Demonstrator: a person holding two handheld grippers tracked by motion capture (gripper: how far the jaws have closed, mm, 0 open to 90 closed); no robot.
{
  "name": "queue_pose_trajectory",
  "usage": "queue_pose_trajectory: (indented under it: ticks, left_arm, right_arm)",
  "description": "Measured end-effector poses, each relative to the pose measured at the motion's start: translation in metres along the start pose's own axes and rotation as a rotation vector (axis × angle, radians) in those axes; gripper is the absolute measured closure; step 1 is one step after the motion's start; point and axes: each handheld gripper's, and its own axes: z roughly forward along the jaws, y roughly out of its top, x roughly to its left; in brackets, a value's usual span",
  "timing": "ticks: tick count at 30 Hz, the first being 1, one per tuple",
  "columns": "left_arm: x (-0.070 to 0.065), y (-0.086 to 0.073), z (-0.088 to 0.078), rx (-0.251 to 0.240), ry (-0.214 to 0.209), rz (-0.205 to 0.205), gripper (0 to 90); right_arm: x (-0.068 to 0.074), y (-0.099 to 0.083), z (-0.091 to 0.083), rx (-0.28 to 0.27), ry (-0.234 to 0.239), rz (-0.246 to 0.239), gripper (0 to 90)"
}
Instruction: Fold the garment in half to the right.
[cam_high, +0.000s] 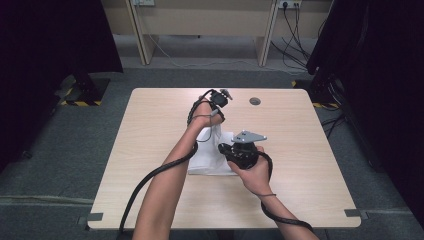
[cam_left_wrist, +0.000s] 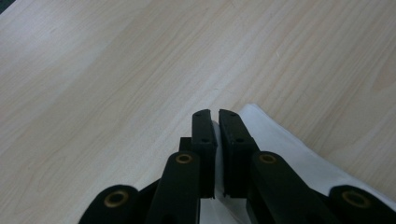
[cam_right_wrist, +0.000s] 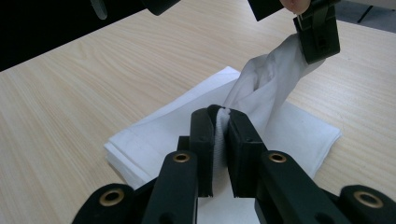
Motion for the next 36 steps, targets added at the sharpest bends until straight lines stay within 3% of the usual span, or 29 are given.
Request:
queue_pose_trajectory:
  ticks: [36]
  left_arm:
    - [-0.007, -0.001, 0.01, 0.007, -0.003, 0.013, 84.9]
  right_arm:
    - [-0.002, -0.013, 0.003, 0.025, -0.006, 0.007, 81.9]
